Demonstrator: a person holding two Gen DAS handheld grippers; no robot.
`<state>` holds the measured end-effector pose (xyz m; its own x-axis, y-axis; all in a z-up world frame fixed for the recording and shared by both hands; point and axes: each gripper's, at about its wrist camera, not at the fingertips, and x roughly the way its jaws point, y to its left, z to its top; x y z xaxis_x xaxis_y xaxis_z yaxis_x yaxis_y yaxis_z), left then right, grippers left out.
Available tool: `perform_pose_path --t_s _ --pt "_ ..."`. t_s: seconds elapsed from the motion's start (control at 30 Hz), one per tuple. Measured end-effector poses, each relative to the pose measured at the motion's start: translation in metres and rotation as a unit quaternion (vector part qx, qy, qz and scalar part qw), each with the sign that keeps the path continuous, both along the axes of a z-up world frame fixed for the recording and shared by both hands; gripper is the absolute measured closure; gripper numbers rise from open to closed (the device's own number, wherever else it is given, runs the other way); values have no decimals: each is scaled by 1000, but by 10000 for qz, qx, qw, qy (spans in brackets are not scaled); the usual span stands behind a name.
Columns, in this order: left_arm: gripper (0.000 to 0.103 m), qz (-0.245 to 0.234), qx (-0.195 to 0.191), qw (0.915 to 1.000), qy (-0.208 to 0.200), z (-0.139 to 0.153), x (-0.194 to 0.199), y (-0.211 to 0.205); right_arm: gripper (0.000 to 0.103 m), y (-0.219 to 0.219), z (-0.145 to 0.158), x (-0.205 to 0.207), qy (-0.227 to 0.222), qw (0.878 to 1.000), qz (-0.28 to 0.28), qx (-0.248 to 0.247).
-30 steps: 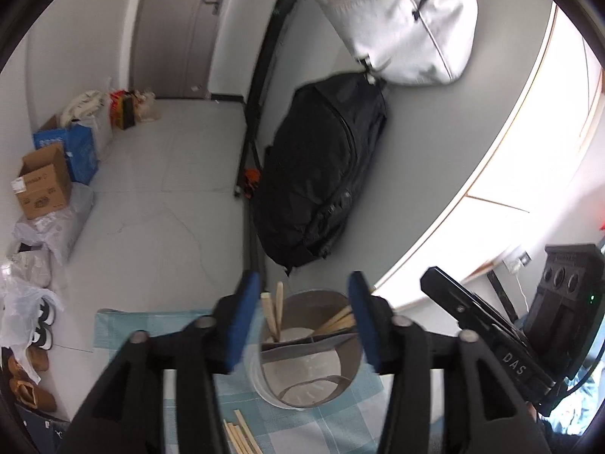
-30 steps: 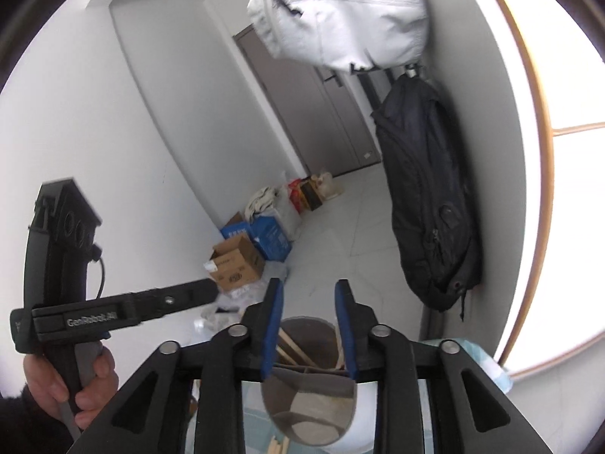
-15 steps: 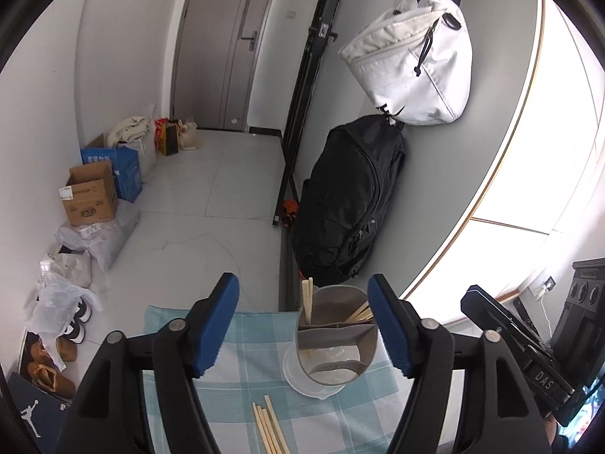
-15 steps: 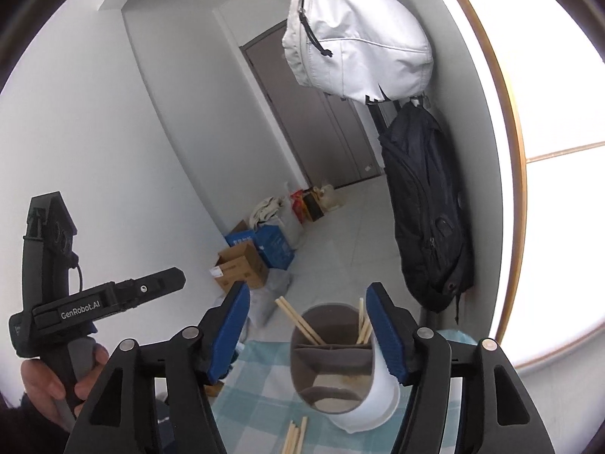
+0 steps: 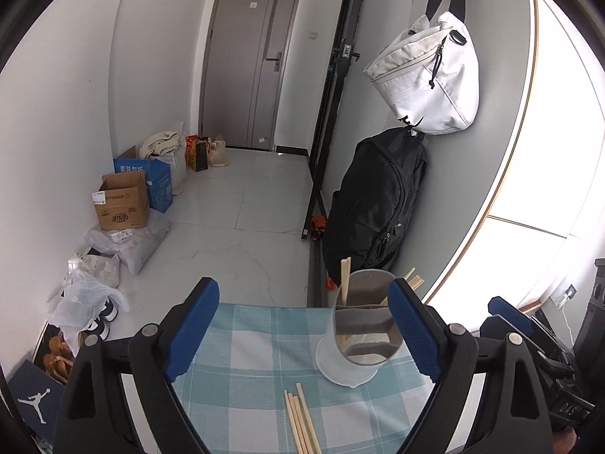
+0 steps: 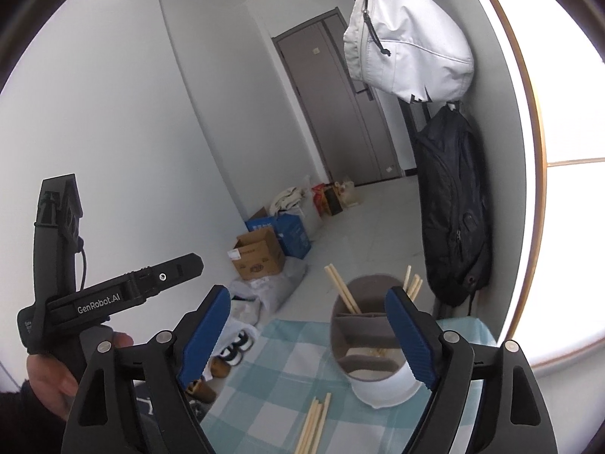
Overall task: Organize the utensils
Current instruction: 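Lower both tools to the remaining chopsticks and close the right tool on one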
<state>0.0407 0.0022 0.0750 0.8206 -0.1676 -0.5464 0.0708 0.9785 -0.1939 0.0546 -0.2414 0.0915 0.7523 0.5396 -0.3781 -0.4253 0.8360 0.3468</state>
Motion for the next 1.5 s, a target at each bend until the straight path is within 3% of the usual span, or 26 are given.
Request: perform_pose_path --t_s 0.33,0.63,0.7,0.83,0.9,1.17,1.5 --pt "15 356 -183 9987 315 -53 -6 29 14 28 -47 0 574 9969 277 -459" --pt "15 676 -398 9935 819 -106 3 57 15 60 -111 19 1638 9790 515 -1102" --pt "15 746 -482 9920 903 -115 3 64 20 69 -127 25 1907 9719 601 -1240" --pt "15 861 -651 9877 1130 -135 4 80 42 87 -154 37 2326 9571 700 -1577" --pt "15 988 -661 9851 1247 -140 6 88 43 99 -167 44 2509 9500 745 -1705" --pt "15 1224 -828 9812 1241 -137 8 106 75 131 -201 77 2894 9327 243 -2139" --pt "15 1136 -870 9790 1452 -144 11 114 80 145 -218 96 2979 9133 -198 -2772"
